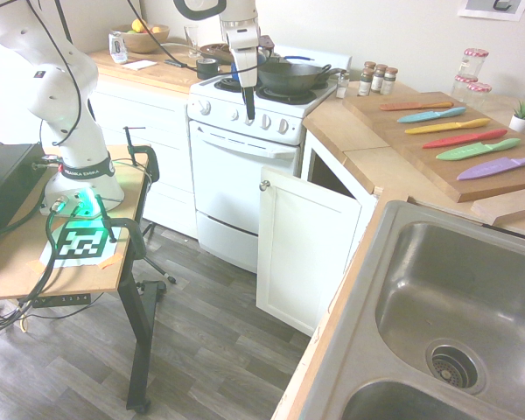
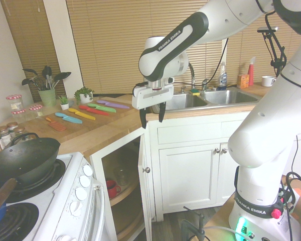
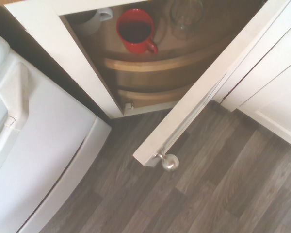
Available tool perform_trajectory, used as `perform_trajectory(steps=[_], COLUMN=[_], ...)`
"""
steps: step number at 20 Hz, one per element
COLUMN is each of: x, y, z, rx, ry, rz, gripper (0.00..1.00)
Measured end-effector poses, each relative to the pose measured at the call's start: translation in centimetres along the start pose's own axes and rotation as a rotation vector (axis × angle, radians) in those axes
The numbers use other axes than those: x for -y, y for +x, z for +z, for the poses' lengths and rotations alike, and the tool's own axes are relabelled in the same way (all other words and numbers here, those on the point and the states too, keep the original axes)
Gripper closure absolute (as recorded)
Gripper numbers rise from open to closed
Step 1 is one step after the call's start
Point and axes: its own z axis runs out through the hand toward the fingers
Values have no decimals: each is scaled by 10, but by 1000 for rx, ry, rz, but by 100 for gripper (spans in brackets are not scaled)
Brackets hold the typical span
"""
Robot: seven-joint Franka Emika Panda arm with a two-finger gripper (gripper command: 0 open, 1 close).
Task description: Close the cabinet
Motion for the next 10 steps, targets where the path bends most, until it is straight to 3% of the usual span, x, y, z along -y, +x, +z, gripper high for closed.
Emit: perform_trajectory(steps=[7, 10], x=[9, -14], y=[-5, 24], z=[30, 38], rx=[44, 51], ry=[-33, -29], rz=[-23, 24], gripper=[0, 0])
